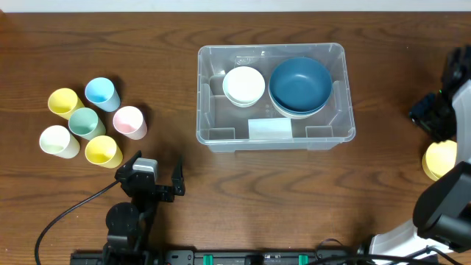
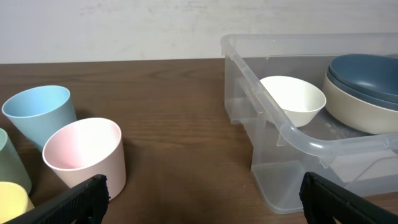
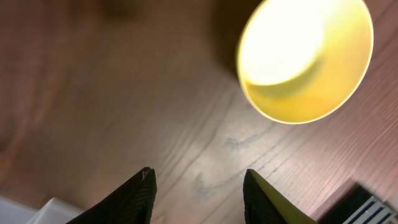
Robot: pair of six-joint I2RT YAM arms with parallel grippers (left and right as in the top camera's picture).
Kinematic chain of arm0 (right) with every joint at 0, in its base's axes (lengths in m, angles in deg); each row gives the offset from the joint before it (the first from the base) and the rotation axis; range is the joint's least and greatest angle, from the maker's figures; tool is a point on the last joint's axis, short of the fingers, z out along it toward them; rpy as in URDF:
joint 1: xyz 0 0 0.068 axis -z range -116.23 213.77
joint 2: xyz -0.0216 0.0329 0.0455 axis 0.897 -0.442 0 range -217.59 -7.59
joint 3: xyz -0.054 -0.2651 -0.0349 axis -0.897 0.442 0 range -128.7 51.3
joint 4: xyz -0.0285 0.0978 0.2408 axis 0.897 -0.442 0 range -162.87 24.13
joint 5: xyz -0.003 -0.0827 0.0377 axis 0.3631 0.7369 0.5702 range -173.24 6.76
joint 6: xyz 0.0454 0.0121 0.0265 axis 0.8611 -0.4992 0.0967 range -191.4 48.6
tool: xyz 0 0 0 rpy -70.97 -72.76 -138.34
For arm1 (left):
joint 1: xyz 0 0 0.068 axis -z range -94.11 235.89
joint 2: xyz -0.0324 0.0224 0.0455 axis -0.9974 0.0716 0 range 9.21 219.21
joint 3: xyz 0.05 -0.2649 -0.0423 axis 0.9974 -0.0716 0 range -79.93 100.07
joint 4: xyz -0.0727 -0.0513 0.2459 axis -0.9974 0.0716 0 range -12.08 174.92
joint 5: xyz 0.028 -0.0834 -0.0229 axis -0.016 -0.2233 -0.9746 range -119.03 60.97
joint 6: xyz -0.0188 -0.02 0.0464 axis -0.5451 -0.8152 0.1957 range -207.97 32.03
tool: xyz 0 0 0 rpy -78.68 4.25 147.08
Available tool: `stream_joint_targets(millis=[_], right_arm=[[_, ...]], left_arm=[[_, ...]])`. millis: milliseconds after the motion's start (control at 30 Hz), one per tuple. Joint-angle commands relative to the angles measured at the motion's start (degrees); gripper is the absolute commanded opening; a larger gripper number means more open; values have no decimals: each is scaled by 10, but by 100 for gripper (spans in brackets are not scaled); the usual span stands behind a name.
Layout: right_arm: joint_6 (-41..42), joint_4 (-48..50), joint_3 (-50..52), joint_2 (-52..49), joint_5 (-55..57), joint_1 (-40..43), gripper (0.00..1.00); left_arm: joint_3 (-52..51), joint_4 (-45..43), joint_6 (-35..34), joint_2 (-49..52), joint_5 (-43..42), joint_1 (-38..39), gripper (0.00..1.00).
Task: Pack container
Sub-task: 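Move the right gripper to the yellow bowl and grasp its rim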
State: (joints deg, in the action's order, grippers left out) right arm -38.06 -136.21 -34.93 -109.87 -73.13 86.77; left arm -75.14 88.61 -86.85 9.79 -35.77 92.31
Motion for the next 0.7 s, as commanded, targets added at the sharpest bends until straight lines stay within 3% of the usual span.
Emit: stream_joint_targets(millis=[0, 300, 667], right_arm=[[-22, 8, 17, -1, -14, 33, 47], [-120, 47, 28, -1, -59, 85, 50], [-132, 140, 121, -1, -61, 106, 51]], left_arm=[[-9, 18, 1, -3, -8, -2, 98], [-9, 18, 1, -3, -8, -2, 98], [-9, 18, 1, -3, -8, -2, 98]])
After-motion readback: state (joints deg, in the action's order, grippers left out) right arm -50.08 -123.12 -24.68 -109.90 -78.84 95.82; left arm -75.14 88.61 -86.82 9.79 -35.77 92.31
